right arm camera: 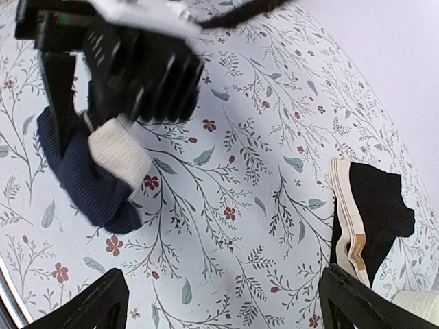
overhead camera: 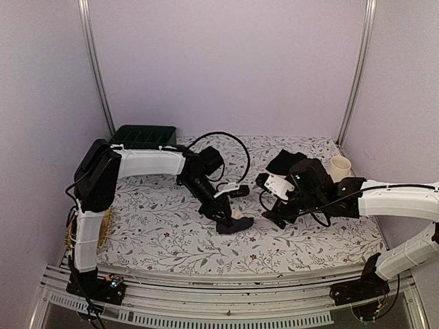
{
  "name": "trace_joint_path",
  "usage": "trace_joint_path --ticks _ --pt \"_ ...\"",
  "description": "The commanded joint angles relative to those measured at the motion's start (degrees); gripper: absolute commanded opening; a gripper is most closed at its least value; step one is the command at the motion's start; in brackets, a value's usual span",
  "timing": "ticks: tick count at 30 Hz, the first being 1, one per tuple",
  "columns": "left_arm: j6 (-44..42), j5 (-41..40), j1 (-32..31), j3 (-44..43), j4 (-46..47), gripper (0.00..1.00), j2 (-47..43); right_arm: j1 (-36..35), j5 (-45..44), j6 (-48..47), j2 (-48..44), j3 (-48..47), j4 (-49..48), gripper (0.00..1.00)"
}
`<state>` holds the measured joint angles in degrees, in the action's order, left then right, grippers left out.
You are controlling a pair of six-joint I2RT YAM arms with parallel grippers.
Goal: Roll the underwear
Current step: Pick up the underwear from the center of the board, then move the storage box to the corner of the board.
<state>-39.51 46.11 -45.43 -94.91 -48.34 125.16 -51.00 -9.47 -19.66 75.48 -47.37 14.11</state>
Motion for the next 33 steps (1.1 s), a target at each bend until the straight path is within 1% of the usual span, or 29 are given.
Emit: trace_joint_path --ticks 1,5,10,14,18,22,26,28,33 --pt "6.95 -4.44 8.04 0.44 6.3 0.0 -7.06 -0.77 -6.02 9.41 -2.83 1.91 -0.66 0.99" --pt "11.94 -9.36 16.68 -0.96 8.86 0.0 -10.4 -0.77 -7.33 14.11 -1.8 2.03 0.34 0.99" --pt "13.85 -15.62 29.25 -7.25 8.85 0.0 -11.49 -0.97 -9.86 16.37 0.34 3.02 -0.84 0.99" --pt "14.37 -19.24 38.56 -15.72 8.08 0.0 -8.91 -1.05 -9.87 17.81 0.78 2.7 -1.18 0.99" --pt "13.54 -22.6 45.58 -24.73 7.73 0.0 -3.25 -1.06 -9.21 18.73 1.17 2.77 -1.34 0.99" --pt "12.65 -27.05 49.48 -35.67 7.64 0.0 4.64 -1.11 -8.53 18.78 2.03 2.96 -1.7 0.99" --pt "11.17 -30.82 51.14 -44.48 8.01 0.0 12.38 -1.12 -8.36 18.95 3.39 2.9 -2.1 0.99" --pt "10.22 -32.88 51.44 -45.21 10.07 0.0 14.11 -1.21 -8.26 18.94 4.51 2.84 -2.37 0.99" --pt "6.47 -41.13 51.55 -43.57 17.3 0.0 17.86 -1.29 -8.13 19.04 7.55 2.16 -2.46 0.99"
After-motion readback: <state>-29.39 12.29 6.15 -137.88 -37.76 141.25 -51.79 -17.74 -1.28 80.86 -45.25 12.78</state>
